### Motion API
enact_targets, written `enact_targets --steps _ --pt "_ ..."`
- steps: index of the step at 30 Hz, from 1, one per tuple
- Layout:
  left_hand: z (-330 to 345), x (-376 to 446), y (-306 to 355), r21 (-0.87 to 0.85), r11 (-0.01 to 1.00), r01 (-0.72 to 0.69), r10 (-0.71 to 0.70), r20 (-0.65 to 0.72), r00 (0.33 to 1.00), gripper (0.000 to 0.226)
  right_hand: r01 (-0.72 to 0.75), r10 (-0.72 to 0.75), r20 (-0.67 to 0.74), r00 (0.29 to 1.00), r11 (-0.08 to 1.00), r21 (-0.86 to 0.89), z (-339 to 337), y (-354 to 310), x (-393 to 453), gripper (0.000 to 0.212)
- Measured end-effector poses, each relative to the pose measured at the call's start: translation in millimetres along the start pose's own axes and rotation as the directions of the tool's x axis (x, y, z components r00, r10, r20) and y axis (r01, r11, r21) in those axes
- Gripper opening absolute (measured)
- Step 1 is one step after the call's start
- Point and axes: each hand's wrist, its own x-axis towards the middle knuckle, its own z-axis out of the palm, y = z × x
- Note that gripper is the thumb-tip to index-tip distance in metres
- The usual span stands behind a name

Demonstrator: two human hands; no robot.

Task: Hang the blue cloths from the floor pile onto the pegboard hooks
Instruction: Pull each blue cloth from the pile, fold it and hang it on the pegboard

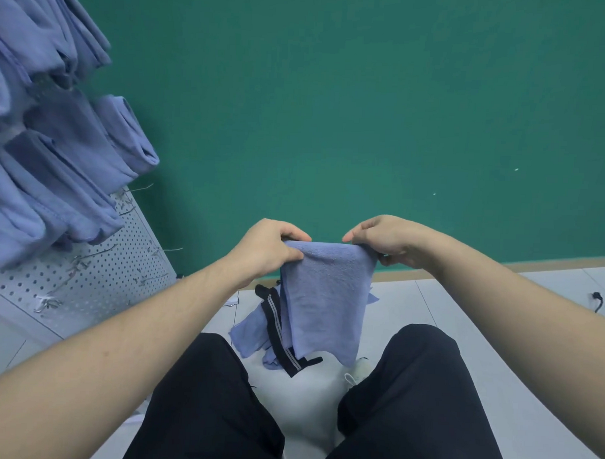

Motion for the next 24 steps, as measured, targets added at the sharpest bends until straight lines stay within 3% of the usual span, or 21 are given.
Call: enact_targets --steps 6,11,15,18,24 --pt "-4.2 0.5 -1.2 -0.08 0.997 0.002 -0.001 0.014 1.0 0.021 0.061 -0.055 0.151 0.987 0.997 -0.039 -3.9 -5.0 -9.3 0.047" --pt "-9.5 2.2 -3.0 -0.053 0.998 -0.041 0.042 0.007 0.999 0.019 0.116 -0.109 0.069 0.992 0.987 -0.112 -4.9 -5.7 -3.4 0.019" --pt "-11.1 -0.6 -1.9 -0.081 0.992 -0.093 0.092 -0.014 0.996 0.018 0.133 -0.136 -0.011 0.991 0.979 -0.152 -11.4 -4.0 -5.1 0.032" --pt "-13.0 -2.2 -0.6 -0.11 0.987 -0.121 0.117 -0.045 0.992 0.017 0.175 -0.18 -0.029 0.983 0.975 -0.137 -15.9 -1.2 -10.6 0.026" --pt "-12.2 -1.8 -4.2 -0.274 0.957 -0.098 0.064 -0.13 0.989 0.005 0.294 -0.289 -0.095 0.953 0.954 0.048 -13.5 8.1 -14.1 0.018"
